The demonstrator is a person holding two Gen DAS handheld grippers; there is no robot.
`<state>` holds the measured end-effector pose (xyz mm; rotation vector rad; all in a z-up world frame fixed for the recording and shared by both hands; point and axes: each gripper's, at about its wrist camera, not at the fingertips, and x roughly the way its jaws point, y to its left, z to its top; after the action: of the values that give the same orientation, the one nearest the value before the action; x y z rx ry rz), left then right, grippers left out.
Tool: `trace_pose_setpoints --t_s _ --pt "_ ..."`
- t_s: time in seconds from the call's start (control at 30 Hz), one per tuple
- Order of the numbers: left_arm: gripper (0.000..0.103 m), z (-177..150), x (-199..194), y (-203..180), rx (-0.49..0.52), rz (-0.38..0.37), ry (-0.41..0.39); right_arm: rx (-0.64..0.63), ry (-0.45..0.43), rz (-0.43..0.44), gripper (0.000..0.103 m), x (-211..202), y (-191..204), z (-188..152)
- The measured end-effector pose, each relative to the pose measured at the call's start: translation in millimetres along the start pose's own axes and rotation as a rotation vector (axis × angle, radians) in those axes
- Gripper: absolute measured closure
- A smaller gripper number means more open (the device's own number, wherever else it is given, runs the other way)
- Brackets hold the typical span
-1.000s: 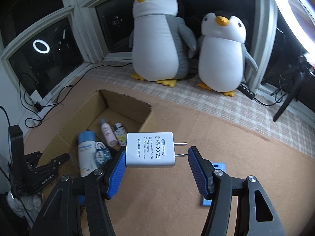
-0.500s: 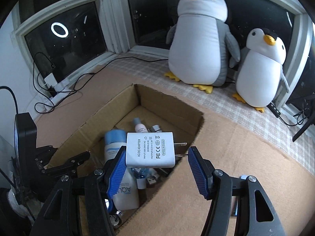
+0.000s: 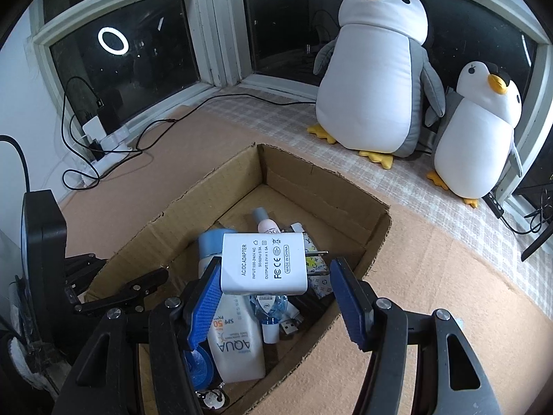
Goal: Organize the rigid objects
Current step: 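Carry the charger into the box and open the right gripper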
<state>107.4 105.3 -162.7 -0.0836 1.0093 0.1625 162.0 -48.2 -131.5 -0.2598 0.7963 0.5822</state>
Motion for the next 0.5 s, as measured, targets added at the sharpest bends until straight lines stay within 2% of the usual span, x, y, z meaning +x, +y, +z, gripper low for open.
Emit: trace_pose_setpoints --t_s 0.5 --pt "0.078 0.0 0.0 -0.1 0.000 0.000 0.000 -0.002 0.014 -0.005 0.045 5.5 -1.1 0.4"
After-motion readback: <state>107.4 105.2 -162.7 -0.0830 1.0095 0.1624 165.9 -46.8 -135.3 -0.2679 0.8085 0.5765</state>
